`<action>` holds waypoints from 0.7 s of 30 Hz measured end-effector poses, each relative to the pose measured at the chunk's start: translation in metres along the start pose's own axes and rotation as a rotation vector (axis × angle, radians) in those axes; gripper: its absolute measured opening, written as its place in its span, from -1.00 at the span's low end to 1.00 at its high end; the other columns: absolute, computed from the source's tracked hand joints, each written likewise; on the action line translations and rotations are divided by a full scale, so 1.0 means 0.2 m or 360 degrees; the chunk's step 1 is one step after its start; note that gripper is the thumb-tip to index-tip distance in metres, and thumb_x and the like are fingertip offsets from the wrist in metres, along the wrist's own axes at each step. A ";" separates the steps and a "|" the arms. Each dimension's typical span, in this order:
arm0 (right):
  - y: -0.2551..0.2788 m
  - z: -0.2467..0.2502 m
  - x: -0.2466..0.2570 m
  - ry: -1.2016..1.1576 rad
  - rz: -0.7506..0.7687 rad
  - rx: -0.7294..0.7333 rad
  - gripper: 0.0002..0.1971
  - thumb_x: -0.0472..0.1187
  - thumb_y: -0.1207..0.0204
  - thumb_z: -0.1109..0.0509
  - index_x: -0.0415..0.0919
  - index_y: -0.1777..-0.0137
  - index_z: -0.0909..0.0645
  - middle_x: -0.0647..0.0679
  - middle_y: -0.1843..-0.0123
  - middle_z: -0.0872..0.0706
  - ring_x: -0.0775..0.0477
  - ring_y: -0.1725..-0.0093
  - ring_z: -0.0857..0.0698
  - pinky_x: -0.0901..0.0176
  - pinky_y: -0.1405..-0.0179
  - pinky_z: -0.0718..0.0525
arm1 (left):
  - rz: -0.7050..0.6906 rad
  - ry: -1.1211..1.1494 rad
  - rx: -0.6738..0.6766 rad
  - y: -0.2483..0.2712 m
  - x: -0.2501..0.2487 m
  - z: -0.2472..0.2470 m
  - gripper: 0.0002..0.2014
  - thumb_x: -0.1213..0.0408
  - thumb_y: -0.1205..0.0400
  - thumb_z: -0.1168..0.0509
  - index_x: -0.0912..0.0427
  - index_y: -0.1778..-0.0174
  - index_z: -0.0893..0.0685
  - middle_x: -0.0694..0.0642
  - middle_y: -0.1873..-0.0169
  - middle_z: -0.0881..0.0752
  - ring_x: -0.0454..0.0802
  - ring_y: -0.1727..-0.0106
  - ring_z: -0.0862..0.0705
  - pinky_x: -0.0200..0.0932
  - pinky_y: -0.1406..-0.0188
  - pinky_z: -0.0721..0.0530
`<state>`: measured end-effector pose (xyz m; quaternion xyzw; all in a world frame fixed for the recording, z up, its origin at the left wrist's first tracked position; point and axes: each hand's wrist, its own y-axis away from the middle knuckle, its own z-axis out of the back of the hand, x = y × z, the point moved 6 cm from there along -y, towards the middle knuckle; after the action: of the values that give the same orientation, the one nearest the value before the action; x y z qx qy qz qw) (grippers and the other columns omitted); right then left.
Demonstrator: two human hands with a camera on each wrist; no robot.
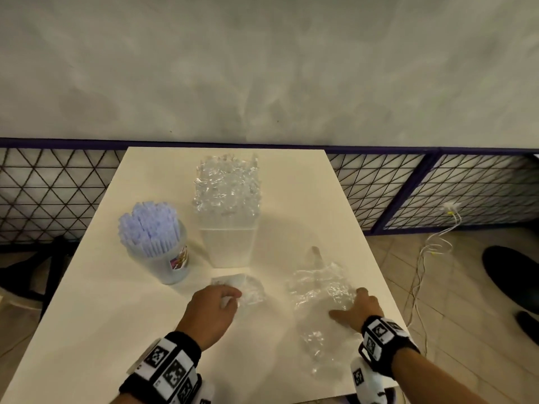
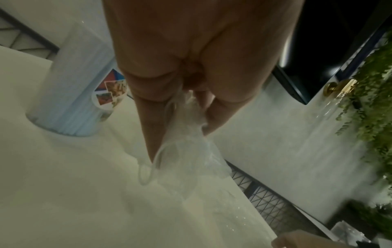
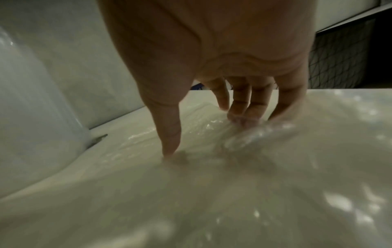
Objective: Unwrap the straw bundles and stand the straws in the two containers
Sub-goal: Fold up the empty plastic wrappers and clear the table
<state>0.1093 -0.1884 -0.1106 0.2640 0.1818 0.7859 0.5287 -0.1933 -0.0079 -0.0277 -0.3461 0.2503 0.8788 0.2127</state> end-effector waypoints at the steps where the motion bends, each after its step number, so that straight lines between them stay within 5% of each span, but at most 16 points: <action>1: 0.00 -0.01 0.01 -0.0031 0.0013 -0.0004 -0.10 0.11 -0.28 -0.64 -0.23 -0.50 -0.28 -0.23 -0.40 -0.54 -0.24 -0.33 -0.61 0.00 -0.25 -0.66 | 0.0028 -0.0013 0.0009 0.00 0.00 -0.02 -0.82 0.23 -0.62 -0.33 -0.01 -0.07 -0.79 -0.02 -0.15 -0.79 -0.03 -0.23 -0.69 -0.23 -0.27 -0.56; 5: 0.02 0.06 0.06 -0.0587 0.0163 0.0128 -0.74 -0.21 -0.48 -0.53 -0.20 -0.13 -0.64 -0.14 -0.01 -0.71 -0.10 0.13 -0.71 0.04 0.13 -0.77 | 0.0135 0.0026 0.0029 -0.01 -0.01 -0.07 -0.79 0.02 -0.58 -0.37 -0.01 -0.05 -0.79 -0.06 -0.11 -0.78 -0.05 -0.19 -0.69 -0.20 -0.26 -0.58; 7: 0.10 0.13 0.10 -0.0997 0.0285 0.0291 -0.97 -0.37 -0.57 -0.43 -0.26 0.07 -0.65 -0.23 0.12 -0.69 -0.09 0.31 -0.66 0.04 0.22 -0.70 | 0.0197 0.0107 0.0055 0.00 -0.01 -0.08 -0.71 -0.08 -0.55 -0.39 -0.01 -0.06 -0.78 -0.11 -0.06 -0.75 -0.07 -0.17 -0.67 -0.19 -0.24 -0.58; 11: 0.30 0.31 0.17 -0.1419 0.0601 0.0501 -0.93 -0.35 -0.63 -0.38 -0.21 -0.03 -0.54 -0.25 -0.04 -0.81 -0.20 0.26 -0.75 0.13 0.34 -0.68 | 0.0247 0.0264 0.0229 -0.01 -0.07 -0.12 -0.61 -0.26 -0.51 -0.36 -0.02 0.03 -0.78 -0.19 0.06 -0.71 -0.15 -0.08 -0.64 -0.23 -0.09 -0.54; 14: 0.41 0.38 0.22 -0.1518 0.0806 0.0659 -0.73 -0.37 -0.65 -0.33 -0.06 -0.25 -0.60 -0.26 -0.09 -0.80 -0.23 0.21 -0.74 0.15 0.37 -0.66 | 0.0203 0.0306 0.0412 -0.03 -0.13 -0.15 -0.33 -0.53 -0.30 -0.26 0.08 0.23 -0.74 -0.13 0.24 -0.70 -0.09 0.11 -0.66 -0.16 0.00 -0.59; 16: 0.46 0.40 0.26 -0.1544 0.0915 0.0741 -0.60 -0.42 -0.64 -0.31 0.04 -0.34 -0.63 -0.26 -0.06 -0.78 -0.24 0.22 -0.73 0.16 0.41 -0.66 | 0.0202 0.0489 0.0587 -0.03 -0.17 -0.19 -0.26 -0.59 -0.17 -0.25 0.04 0.20 -0.81 -0.09 0.11 -0.79 -0.04 0.07 -0.72 -0.04 -0.09 -0.69; 18: 0.50 0.41 0.30 -0.1567 0.0972 0.0792 -0.60 -0.45 -0.64 -0.29 -0.01 -0.31 -0.69 -0.24 -0.04 -0.77 -0.20 0.26 -0.71 0.17 0.45 -0.64 | 0.0191 0.0794 0.0817 -0.02 -0.24 -0.23 -0.29 -0.51 -0.27 -0.29 0.05 0.04 -0.85 0.02 -0.09 -0.80 0.00 0.04 -0.74 0.03 -0.09 -0.72; 21: 0.53 0.44 0.33 -0.1636 0.1034 0.0774 -0.63 -0.48 -0.63 -0.27 -0.08 -0.20 -0.78 -0.21 -0.02 -0.76 -0.12 0.31 -0.68 0.22 0.50 -0.61 | 0.0315 0.1266 0.1033 0.00 -0.32 -0.22 -0.28 -0.35 -0.55 -0.11 0.27 -0.01 -0.83 0.20 -0.10 -0.80 0.05 0.13 -0.75 -0.03 0.05 -0.75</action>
<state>0.0639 -0.1667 0.0335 0.7596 -0.0106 0.6158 0.2091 -0.1268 -0.0465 -0.0101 -0.5441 0.6028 0.5725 0.1136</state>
